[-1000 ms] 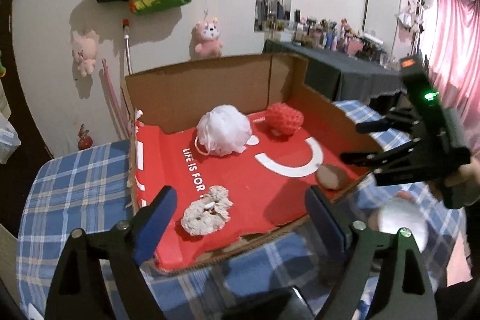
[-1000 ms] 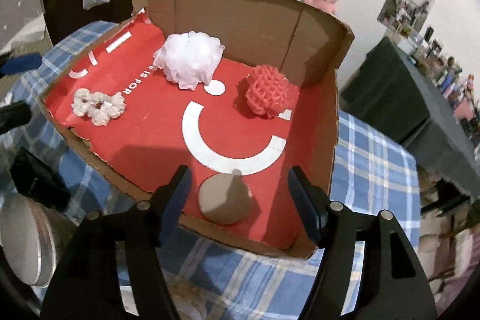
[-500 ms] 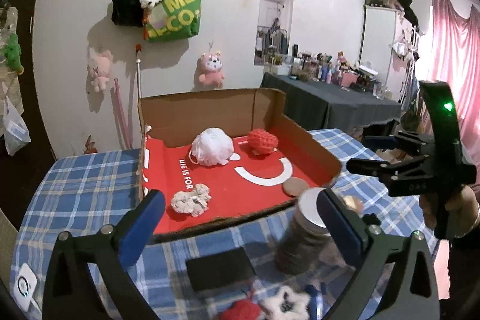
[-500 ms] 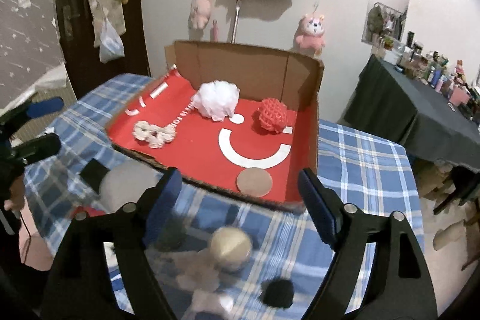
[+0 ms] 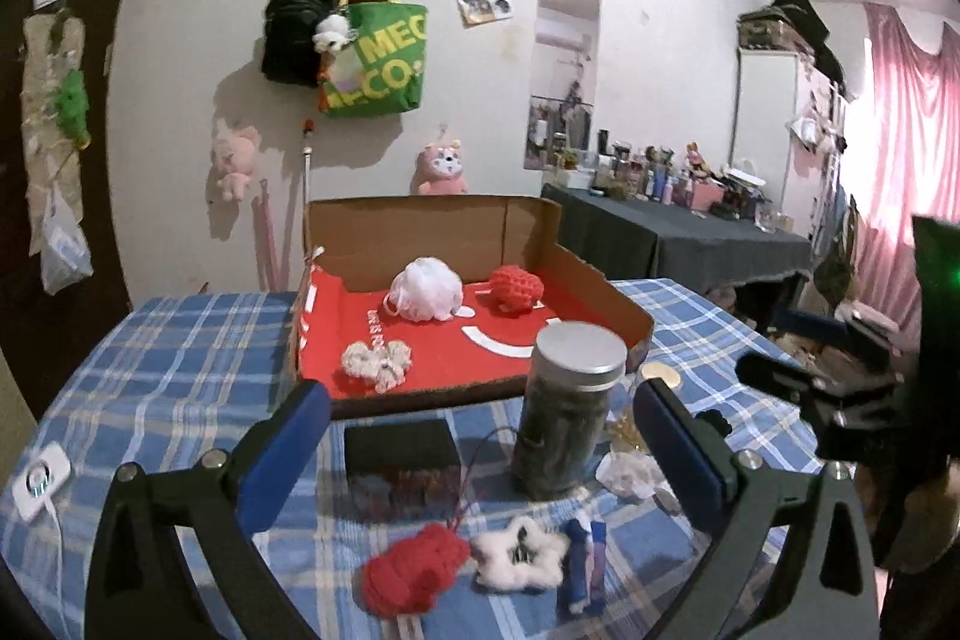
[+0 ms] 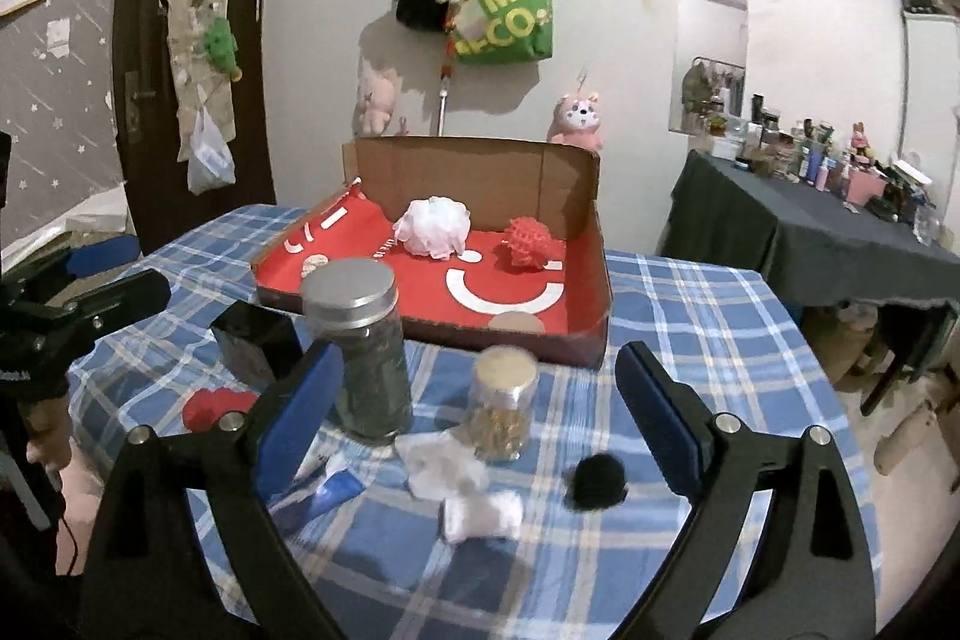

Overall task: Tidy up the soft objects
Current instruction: 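Withdraw both tools from the box toward the table, then grasp the red knit pouf with the left tool while the right tool grasps a white tissue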

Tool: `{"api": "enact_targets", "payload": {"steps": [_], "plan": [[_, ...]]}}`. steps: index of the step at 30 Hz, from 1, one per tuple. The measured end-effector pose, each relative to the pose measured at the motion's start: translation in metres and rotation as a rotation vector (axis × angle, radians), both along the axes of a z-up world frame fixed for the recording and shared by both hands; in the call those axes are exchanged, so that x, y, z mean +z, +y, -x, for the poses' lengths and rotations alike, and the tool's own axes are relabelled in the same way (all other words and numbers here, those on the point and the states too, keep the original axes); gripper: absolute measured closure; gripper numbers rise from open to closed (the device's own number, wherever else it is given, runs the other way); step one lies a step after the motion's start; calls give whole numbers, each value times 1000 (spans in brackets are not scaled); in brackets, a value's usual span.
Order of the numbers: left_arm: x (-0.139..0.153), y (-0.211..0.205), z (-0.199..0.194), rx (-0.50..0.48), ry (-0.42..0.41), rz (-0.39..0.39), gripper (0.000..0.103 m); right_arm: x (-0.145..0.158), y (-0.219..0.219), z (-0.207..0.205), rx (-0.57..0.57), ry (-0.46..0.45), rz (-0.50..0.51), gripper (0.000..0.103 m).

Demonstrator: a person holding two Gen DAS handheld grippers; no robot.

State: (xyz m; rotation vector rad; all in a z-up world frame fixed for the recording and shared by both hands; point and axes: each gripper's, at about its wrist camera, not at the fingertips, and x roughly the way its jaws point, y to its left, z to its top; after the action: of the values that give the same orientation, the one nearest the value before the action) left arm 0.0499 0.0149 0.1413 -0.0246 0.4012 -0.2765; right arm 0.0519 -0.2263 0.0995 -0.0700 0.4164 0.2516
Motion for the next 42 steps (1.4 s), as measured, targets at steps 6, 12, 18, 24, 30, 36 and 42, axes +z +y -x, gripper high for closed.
{"api": "enact_targets", "payload": {"steps": [6, 12, 18, 24, 30, 36, 42], "plan": [[-28, -3, 14, 57, -2, -12, 0, -36, 6, 17, -78, -12, -14, 10], [-58, -3, 15, 85, 38, -17, 0, -68, 3, 12, -116, 49, -31, 10], [-76, -2, 9, 92, 91, -38, 0, -85, -1, 4, -105, 107, -37, 10], [-87, 4, -3, 109, 141, -55, 0, -96, 0, -5, -85, 148, -31, 10], [-103, 16, -21, 134, 212, -82, 6, -106, 1, -17, -64, 190, -18, 18], [-115, 25, -40, 82, 342, -43, 39, -114, 0, -32, -46, 262, -29, 66], [-115, 10, -29, -1, 321, -82, 62, -111, -2, -26, -16, 236, -38, 80]]}}
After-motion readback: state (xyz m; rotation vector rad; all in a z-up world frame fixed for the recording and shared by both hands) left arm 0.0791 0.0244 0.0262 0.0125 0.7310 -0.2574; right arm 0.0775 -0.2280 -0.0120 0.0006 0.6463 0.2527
